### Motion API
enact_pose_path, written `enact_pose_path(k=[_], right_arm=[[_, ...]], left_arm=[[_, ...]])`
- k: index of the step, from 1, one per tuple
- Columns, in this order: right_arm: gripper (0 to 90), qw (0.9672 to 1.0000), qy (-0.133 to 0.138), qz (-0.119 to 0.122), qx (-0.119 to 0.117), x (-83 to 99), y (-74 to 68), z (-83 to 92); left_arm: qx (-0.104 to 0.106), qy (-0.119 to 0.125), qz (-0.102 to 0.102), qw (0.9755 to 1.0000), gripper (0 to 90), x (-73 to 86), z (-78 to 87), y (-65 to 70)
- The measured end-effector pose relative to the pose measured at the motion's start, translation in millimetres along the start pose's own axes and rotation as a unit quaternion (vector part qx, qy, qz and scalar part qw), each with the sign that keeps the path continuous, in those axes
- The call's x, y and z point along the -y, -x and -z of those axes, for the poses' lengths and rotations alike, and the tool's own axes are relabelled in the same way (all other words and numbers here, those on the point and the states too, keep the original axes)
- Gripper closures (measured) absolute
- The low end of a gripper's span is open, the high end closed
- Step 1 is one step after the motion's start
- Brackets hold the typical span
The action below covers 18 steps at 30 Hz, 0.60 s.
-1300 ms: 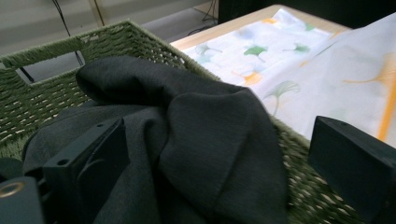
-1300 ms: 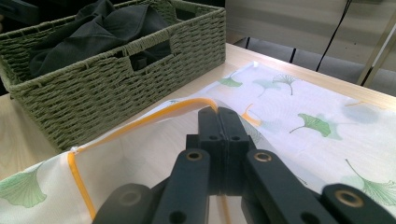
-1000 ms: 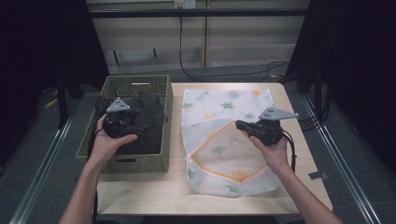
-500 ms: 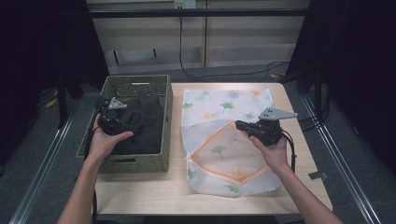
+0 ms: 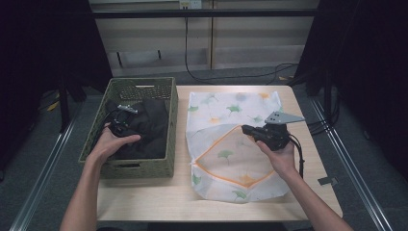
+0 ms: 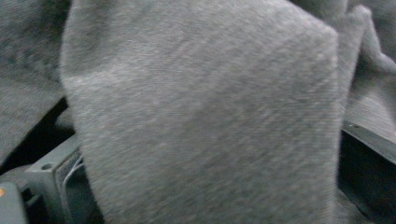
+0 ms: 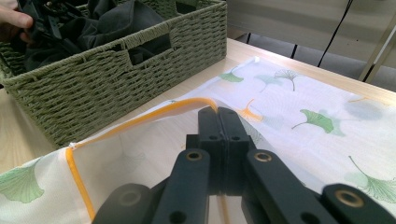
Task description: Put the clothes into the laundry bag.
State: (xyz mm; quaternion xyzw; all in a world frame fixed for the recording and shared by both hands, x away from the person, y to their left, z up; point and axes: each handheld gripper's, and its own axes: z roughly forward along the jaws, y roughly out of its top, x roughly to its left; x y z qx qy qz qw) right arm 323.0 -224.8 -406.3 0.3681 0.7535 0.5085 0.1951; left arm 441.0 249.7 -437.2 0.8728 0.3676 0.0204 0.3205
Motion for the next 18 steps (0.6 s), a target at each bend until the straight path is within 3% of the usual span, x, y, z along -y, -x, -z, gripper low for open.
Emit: enact_pose_path(k=[1, 3, 5, 6, 7, 9, 10, 12, 15, 16, 17, 18], right_arm=[[89.8, 1.0, 0.0, 0.001, 0.0, 0.1, 0.0, -0.1], [89.8, 1.0, -0.002, 0.001, 0.0, 0.3, 0.2, -0.6], [89.8, 1.0, -0.002, 0.0, 0.0, 0.6, 0.2, -0.9], [89.8, 1.0, -0.002, 0.0, 0.0, 0.6, 0.2, -0.9], [89.8, 1.0, -0.002, 0.001, 0.0, 0.6, 0.0, -1.0], [89.8, 1.0, -0.003, 0.001, -0.001, 0.6, -0.8, -0.8], [89.7, 1.0, -0.002, 0.002, -0.001, 0.7, -1.1, -0.8], [89.8, 1.0, -0.003, 0.003, -0.002, 0.9, -0.9, -0.8], [89.7, 1.0, -0.003, 0.001, -0.002, 1.2, -0.7, -1.2], [89.7, 1.0, -0.004, 0.002, -0.002, 1.6, -0.9, -1.9], [89.7, 1.0, -0.005, 0.002, -0.003, 1.5, -1.0, -1.8], [89.7, 1.0, -0.004, 0.002, -0.002, 1.4, -1.3, -1.6]], left_arm=[[0.009, -0.006, -0.011, 0.9999, 0.0, 0.0, -0.4, -0.4], [0.009, -0.01, -0.007, 0.9999, 0.0, 0.2, -1.8, 0.1], [-0.021, -0.037, -0.002, 0.9991, 0.0, 2.1, -11.0, 0.4], [-0.021, -0.037, -0.002, 0.9991, 0.0, 2.1, -11.0, 0.4], [-0.034, -0.051, -0.014, 0.998, 0.0, 3.1, -15.2, -0.7], [-0.05, -0.052, -0.004, 0.9974, 0.0, 4.0, -18.3, -2.0], [-0.076, -0.065, -0.015, 0.9949, 0.0, 3.8, -19.5, -4.6], [-0.092, -0.073, -0.004, 0.9931, 0.0, 3.8, -21.3, -5.2], [-0.088, -0.077, -0.002, 0.9931, 0.0, 4.3, -21.1, -6.8], [-0.079, -0.062, 0.008, 0.9949, 0.0, 6.2, -23.3, -6.1], [-0.079, -0.062, 0.008, 0.9949, 0.0, 6.2, -23.3, -6.1], [-0.057, -0.067, 0.017, 0.996, 0.0, 7.2, -24.5, -7.8]])
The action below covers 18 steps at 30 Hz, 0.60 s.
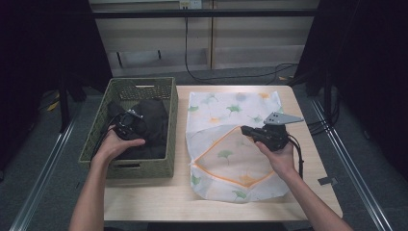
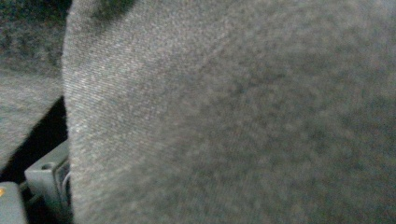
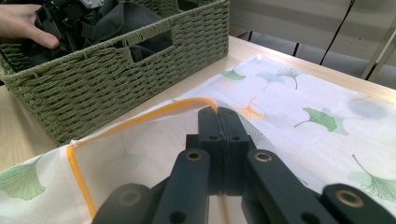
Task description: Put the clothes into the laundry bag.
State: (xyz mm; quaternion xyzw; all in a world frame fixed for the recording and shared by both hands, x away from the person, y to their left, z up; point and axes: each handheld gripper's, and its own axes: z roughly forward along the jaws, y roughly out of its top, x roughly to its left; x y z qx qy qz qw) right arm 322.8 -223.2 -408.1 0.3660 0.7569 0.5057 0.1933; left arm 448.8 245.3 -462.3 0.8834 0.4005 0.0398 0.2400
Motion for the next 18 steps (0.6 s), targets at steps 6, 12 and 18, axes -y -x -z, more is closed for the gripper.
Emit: enact_pose_path(k=[6, 12, 18], right_arm=[[89.7, 1.0, -0.001, 0.001, 0.0, 0.1, 1.1, -0.5], [89.7, 1.0, -0.003, 0.0, -0.001, 0.1, 0.0, -1.5], [89.7, 1.0, -0.003, 0.0, -0.002, 0.2, 0.5, -1.3]], left_arm=[[0.035, -0.007, 0.007, 0.9993, 0.0, -2.1, -4.8, 1.4], [0.02, -0.06, -0.006, 0.998, 3.7, -10.2, -8.7, 3.2], [0.01, -0.085, 0.009, 0.9963, 20.9, -17.1, -6.7, 3.1]])
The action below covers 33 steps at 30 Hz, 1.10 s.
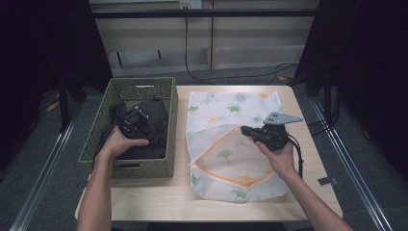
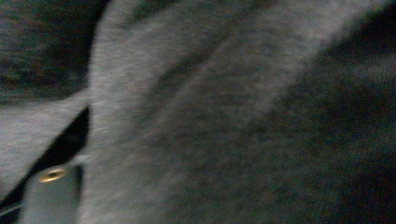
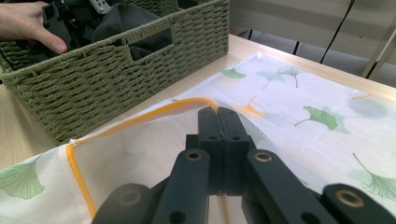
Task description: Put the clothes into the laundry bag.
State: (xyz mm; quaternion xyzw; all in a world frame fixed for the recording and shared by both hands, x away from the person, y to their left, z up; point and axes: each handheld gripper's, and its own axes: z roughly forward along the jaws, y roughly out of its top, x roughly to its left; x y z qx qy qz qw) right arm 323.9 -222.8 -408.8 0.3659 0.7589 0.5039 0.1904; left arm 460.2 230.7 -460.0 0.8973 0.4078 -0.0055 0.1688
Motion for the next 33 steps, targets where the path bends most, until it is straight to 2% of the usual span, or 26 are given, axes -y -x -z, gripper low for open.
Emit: enact_pose_path(k=[2, 6, 7, 8, 9, 11, 12, 13, 14, 15, 16, 17, 18, 20, 21, 23, 27, 28, 29, 30, 31, 32, 33], right_arm=[[89.7, 1.0, 0.0, 0.0, 0.002, -0.1, -0.3, -0.2], [89.7, 1.0, 0.0, 0.0, 0.003, -0.3, -0.1, 0.1], [89.7, 1.0, 0.0, 0.001, 0.004, -0.2, 0.0, 0.2], [89.7, 1.0, 0.001, 0.0, 0.003, -0.1, 0.1, 0.1], [89.7, 1.0, 0.0, 0.001, 0.004, -0.1, 0.2, 0.2], [89.7, 1.0, 0.0, -0.001, 0.005, -0.1, 0.6, 0.1], [89.7, 1.0, 0.001, -0.001, 0.005, 0.1, 1.1, 0.0], [89.7, 1.0, 0.0, -0.003, 0.006, 0.1, 1.2, -0.1], [89.7, 1.0, 0.001, -0.002, 0.007, 0.2, 1.6, -0.1], [89.7, 1.0, 0.0, -0.003, 0.008, 0.3, 1.7, 0.2], [89.7, 1.0, 0.0, -0.003, 0.009, 0.3, 1.9, 0.5], [89.7, 1.0, 0.001, -0.003, 0.008, 0.3, 2.7, 0.7], [89.7, 1.0, 0.001, -0.003, 0.008, 0.3, 3.3, 0.8], [89.8, 0.9999, 0.002, -0.004, 0.011, 0.2, 3.7, 1.2], [89.8, 0.9999, 0.002, -0.003, 0.01, 0.3, 4.0, 1.4], [89.9, 0.9999, 0.002, -0.004, 0.01, 0.4, 4.3, 1.7], [89.9, 1.0, 0.001, -0.003, 0.008, 0.6, 3.8, 1.4], [90.0, 1.0, 0.0, -0.003, 0.008, 0.5, 3.5, 1.0], [90.0, 1.0, 0.001, -0.003, 0.008, 0.5, 3.4, 0.9], [90.0, 1.0, 0.001, -0.003, 0.008, 0.5, 3.5, 1.0], [90.0, 1.0, 0.001, -0.003, 0.008, 0.4, 3.8, 1.2], [90.0, 1.0, 0.001, -0.002, 0.008, 0.5, 4.0, 1.3], [90.0, 1.0, 0.001, -0.002, 0.008, 0.4, 4.0, 1.3]], left_arm=[[0.0, -0.006, -0.009, 0.9999, 24.9, -1.4, 1.5, 0.8], [0.003, 0.002, -0.005, 1.0, 36.8, 0.4, 5.4, 1.9], [0.009, 0.014, 0.001, 0.9999, 39.9, 1.4, 6.1, 1.9], [0.01, 0.016, 0.005, 0.9998, 44.6, 2.1, 7.8, 0.4], [0.015, 0.026, 0.018, 0.9994, 46.0, 2.5, 7.3, 1.8], [0.015, 0.032, 0.02, 0.9992, 50.0, 2.4, 8.1, 0.7], [0.015, 0.035, 0.028, 0.9989, 50.7, 2.7, 10.2, -0.2], [0.018, 0.031, 0.017, 0.9992, 52.2, 2.9, 13.4, -2.2], [0.013, 0.04, 0.019, 0.9989, 53.3, 3.8, 14.6, -2.0], [0.015, 0.052, 0.033, 0.998, 54.3, 4.6, 15.8, -1.3], [0.019, 0.05, 0.028, 0.9982, 54.9, 5.4, 18.1, -2.9], [0.016, 0.068, 0.041, 0.9967, 55.2, 6.5, 18.1, -1.3], [0.018, 0.06, 0.031, 0.9976, 55.5, 7.0, 20.7, -2.9], [0.019, 0.072, 0.038, 0.9965, 55.7, 8.1, 23.3, -3.1], [0.023, 0.075, 0.035, 0.9963, 55.8, 8.8, 25.3, -4.3], [0.025, 0.092, 0.046, 0.9944, 55.8, 10.5, 27.9, -4.8], [0.026, 0.092, 0.032, 0.9949, 55.9, 11.9, 33.9, -8.2], [0.025, 0.119, 0.054, 0.9911, 55.9, 12.4, 35.2, -4.7], [0.022, 0.117, 0.04, 0.9921, 56.0, 13.0, 37.9, -6.3], [0.025, 0.121, 0.041, 0.9915, 56.2, 13.7, 40.8, -6.3], [0.023, 0.132, 0.046, 0.9898, 56.2, 14.4, 42.0, -5.9], [0.023, 0.132, 0.041, 0.9901, 56.3, 15.2, 44.5, -7.1], [0.028, 0.151, 0.056, 0.9865, 56.3, 16.3, 46.2, -6.0]])
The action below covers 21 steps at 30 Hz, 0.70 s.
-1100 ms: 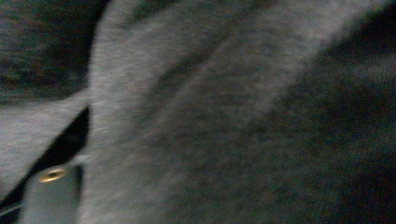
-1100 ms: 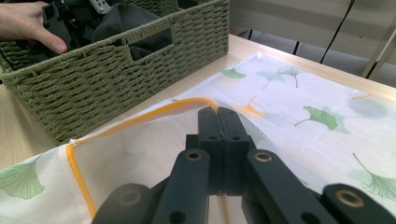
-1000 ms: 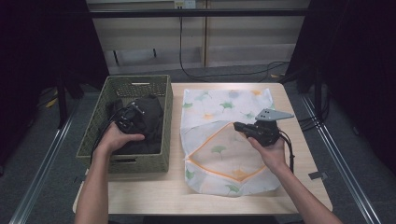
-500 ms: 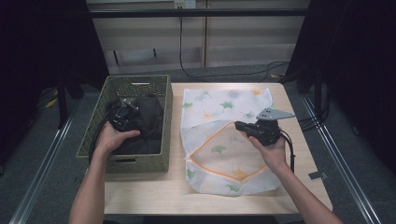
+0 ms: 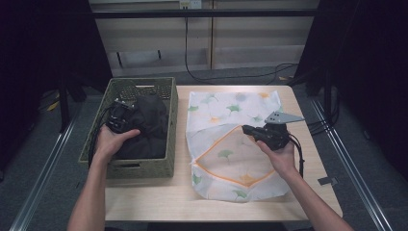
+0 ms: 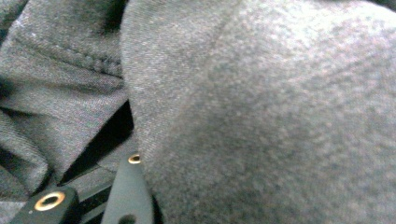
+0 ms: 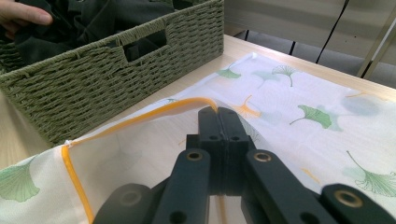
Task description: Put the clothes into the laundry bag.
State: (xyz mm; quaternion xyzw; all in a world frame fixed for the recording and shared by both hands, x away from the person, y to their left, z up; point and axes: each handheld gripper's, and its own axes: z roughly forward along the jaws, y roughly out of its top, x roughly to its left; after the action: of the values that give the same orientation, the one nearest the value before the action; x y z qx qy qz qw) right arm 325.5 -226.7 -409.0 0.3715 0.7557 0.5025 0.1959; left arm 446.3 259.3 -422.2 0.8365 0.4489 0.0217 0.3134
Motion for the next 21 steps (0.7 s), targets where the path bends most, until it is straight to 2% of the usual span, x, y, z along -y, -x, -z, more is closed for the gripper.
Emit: enact_pose_path(k=[4, 6, 9, 10, 11, 13, 14, 15, 21], right_arm=[[90.0, 1.0, 0.0, 0.0, 0.0, -0.1, -0.1, 0.1], [90.0, 1.0, 0.0, 0.0, -0.001, 0.0, -0.3, -0.3], [90.0, 1.0, -0.001, 0.0, -0.001, 0.0, -0.2, -0.5], [90.0, 1.0, -0.001, -0.001, -0.001, 0.0, -0.3, -0.4], [90.0, 1.0, -0.001, 0.0, -0.001, 0.1, -0.2, -0.3], [90.0, 1.0, -0.001, 0.0, 0.0, 0.0, -0.5, -0.2], [90.0, 1.0, -0.001, 0.0, 0.0, -0.1, -0.5, -0.2], [90.0, 1.0, -0.001, 0.0, -0.001, -0.1, -0.4, 0.0], [90.0, 1.0, 0.004, -0.001, -0.001, -0.7, 0.5, 1.2]], left_arm=[[0.002, 0.019, 0.004, 0.9998, 56.6, 0.8, 7.7, -1.1], [0.001, 0.045, 0.012, 0.9989, 56.6, 2.1, 13.5, 0.2], [0.003, 0.064, 0.008, 0.9979, 56.7, 2.9, 21.7, 1.4], [0.005, 0.074, 0.01, 0.9972, 56.7, 3.1, 23.7, 2.3], [0.0, 0.084, 0.004, 0.9965, 56.7, 3.5, 25.9, 2.4], [0.012, 0.097, 0.015, 0.9951, 56.7, 3.9, 29.9, 2.7], [0.01, 0.1, 0.008, 0.9949, 56.7, 3.9, 32.6, 2.4], [0.012, 0.106, 0.01, 0.9942, 56.8, 4.0, 34.8, 2.9], [0.009, 0.15, 0.012, 0.9886, 56.9, 3.9, 47.8, 4.9]])
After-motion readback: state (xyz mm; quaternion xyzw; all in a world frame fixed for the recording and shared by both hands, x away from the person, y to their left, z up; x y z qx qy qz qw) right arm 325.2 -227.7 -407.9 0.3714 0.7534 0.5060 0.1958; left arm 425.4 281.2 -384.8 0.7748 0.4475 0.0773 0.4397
